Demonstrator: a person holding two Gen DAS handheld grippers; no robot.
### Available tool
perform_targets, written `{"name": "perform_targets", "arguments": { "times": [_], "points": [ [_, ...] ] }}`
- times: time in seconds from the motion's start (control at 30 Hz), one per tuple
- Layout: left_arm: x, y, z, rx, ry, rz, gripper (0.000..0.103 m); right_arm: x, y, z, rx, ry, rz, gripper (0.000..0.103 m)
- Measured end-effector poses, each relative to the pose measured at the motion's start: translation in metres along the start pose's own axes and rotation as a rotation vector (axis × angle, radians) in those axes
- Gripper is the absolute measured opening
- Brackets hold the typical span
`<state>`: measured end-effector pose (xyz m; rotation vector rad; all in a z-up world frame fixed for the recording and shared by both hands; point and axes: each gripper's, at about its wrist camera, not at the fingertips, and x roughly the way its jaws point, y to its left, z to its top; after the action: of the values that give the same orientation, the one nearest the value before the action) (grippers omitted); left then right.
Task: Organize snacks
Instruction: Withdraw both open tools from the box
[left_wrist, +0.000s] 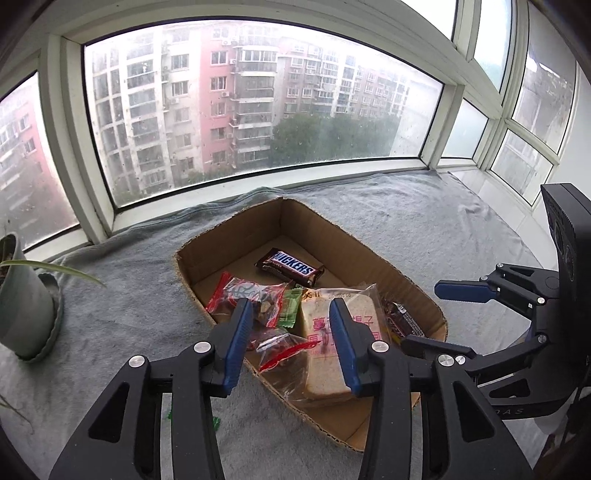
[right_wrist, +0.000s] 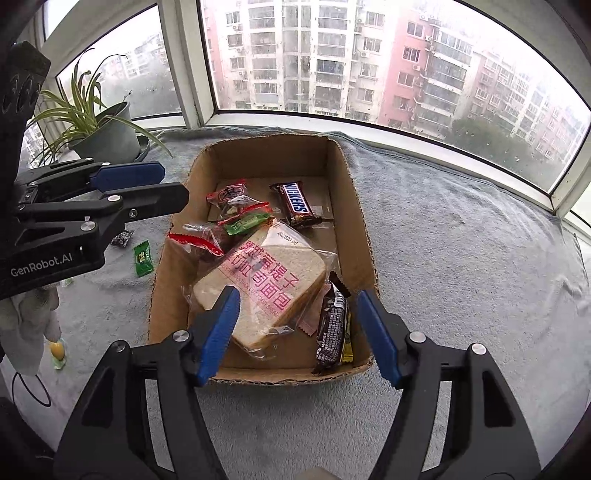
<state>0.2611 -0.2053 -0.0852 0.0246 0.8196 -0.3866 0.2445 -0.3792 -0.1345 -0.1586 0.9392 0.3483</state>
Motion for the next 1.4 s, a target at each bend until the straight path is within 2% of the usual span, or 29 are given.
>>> {"name": "perform_targets", "arguments": {
  "times": [0.37, 0.57, 0.7, 0.9, 1.07, 1.23, 1.4],
  "points": [
    [-0.031, 0.007, -0.003, 0.005, -0.044, 0.026, 0.042, -0.024, 0.016, 0.002, -0.003, -0.028, 0.011, 0.069],
    [-0.066, 0.023, -0.012, -0.006, -0.075, 0.04, 0.042, -0.049, 0.037, 0.001, -0.004, -0.074, 0.055, 0.069],
    [-0.094, 0.041, -0.026, -0.003, -0.094, 0.074, 0.042, -0.062, 0.055, -0.001, -0.012, -0.101, 0.099, 0.069],
    [-0.135, 0.085, -0.058, -0.078, -0.101, 0.118, 0.042, -0.071, 0.086, -0.005, -0.031, -0.114, 0.18, 0.069],
    [-0.16, 0.114, -0.098, -0.142, -0.082, 0.16, 0.042, -0.068, 0.119, -0.014, -0.066, -0.097, 0.245, 0.069],
    [-0.171, 0.13, -0.143, -0.19, -0.031, 0.195, 0.042, -0.057, 0.149, -0.027, -0.101, -0.076, 0.285, 0.069],
    [-0.165, 0.148, -0.176, -0.251, 0.025, 0.215, 0.042, -0.034, 0.167, -0.029, -0.086, -0.044, 0.301, 0.069]
  ]
}}
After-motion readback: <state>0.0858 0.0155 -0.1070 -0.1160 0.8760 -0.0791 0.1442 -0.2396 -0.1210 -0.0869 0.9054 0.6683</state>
